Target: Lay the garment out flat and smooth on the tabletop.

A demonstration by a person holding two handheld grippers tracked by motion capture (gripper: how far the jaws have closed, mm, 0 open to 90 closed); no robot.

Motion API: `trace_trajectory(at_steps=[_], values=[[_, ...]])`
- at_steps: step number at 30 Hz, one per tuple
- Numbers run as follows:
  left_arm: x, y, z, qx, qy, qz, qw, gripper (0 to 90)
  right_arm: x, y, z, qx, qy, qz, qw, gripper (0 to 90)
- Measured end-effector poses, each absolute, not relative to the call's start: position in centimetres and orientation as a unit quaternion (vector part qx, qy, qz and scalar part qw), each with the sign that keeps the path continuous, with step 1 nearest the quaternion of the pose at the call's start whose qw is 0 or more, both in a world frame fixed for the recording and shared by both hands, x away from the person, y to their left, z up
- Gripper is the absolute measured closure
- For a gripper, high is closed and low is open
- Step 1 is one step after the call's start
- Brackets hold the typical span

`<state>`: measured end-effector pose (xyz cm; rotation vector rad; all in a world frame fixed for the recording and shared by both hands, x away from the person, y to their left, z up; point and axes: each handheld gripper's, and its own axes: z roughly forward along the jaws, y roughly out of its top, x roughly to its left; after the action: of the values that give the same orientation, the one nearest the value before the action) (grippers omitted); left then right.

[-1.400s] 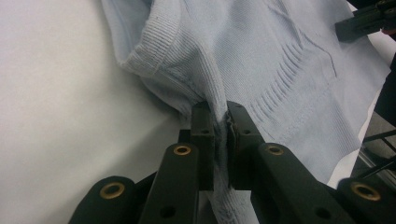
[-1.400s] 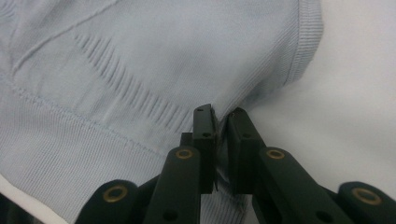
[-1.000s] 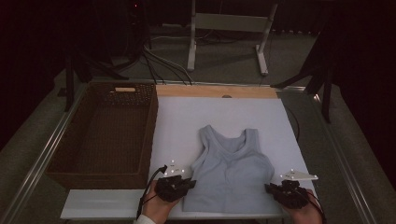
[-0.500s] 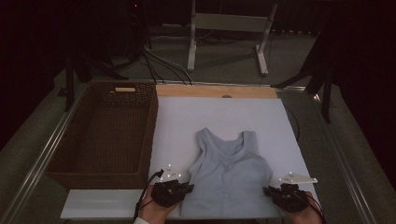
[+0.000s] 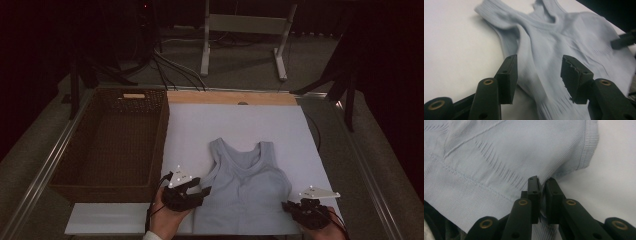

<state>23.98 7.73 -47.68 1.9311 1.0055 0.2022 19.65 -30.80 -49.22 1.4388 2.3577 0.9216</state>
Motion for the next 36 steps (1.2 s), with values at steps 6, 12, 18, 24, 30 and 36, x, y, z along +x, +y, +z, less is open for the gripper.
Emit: trace_trajectory(at_steps=[6, 12, 18, 24, 30, 36], values=[[26.0, 6.9, -48.0, 0.784, 0.412, 0.079, 0.458, 54.1, 19.5, -30.9, -49.2, 0.490, 0.804, 0.316, 0.114, 84.1], [27.2, 6.3, -48.6, 0.795, 0.418, 0.064, 0.434, 71.2, 19.4, -31.0, -49.2, 0.491, 0.804, 0.317, 0.112, 84.2], [26.8, 6.9, -48.4, 0.796, 0.419, 0.077, 0.430, 84.0, 19.2, -31.2, -49.1, 0.492, 0.803, 0.318, 0.111, 84.2], [26.3, 8.3, -48.3, 0.786, 0.440, 0.083, 0.427, 85.8, 19.0, -31.5, -49.1, 0.496, 0.801, 0.317, 0.109, 84.3], [26.2, 8.3, -48.3, 0.786, 0.438, 0.084, 0.427, 86.6, 18.9, -31.6, -49.2, 0.497, 0.800, 0.318, 0.107, 84.2], [26.4, 8.2, -48.4, 0.786, 0.438, 0.083, 0.429, 86.7, 19.2, -32.0, -48.6, 0.500, 0.791, 0.330, 0.124, 66.0]])
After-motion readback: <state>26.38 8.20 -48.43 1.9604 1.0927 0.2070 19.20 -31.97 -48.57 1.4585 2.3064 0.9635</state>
